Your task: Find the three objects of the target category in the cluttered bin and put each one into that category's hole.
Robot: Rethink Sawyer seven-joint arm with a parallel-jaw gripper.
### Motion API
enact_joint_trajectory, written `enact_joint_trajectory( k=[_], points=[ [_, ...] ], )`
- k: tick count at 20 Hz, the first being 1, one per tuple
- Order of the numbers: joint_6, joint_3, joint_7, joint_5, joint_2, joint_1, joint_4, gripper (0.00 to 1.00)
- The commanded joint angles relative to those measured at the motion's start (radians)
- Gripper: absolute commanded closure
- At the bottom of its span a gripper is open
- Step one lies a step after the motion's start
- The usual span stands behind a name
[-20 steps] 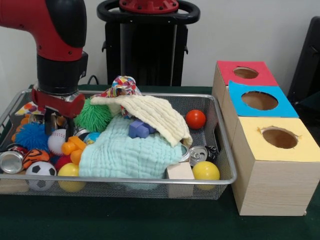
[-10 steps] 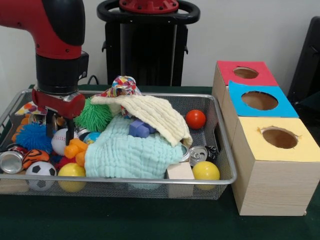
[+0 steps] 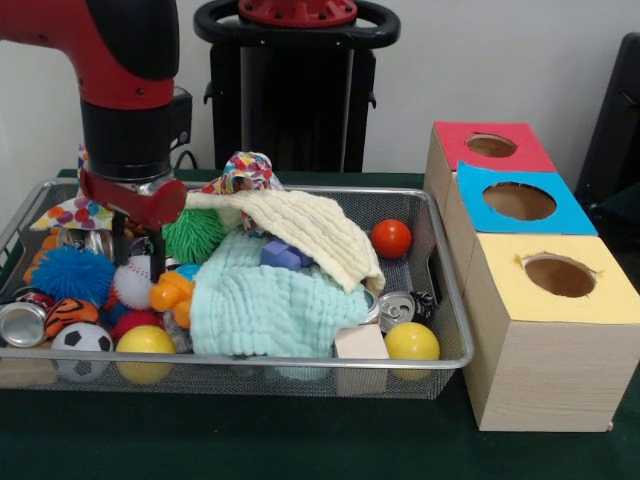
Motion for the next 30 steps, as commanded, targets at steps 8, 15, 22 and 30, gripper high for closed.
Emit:
enact_joint_trajectory(
  k=[8, 15, 22, 30],
  points=[
    [0.18, -0.022, 0.196, 0.209, -0.072, 0.108, 0.071, 0.0],
    [0.077, -0.027, 0.211, 0.274, 0.013, 0.143, 0.044, 0.0],
    [-0.04, -0.114, 0.218, 0.249, 0.116, 0.195, -0.035, 0.0],
    [-0.117, -0.226, 0.138, 0.2, 0.182, 0.227, -0.073, 0.0]
  ],
)
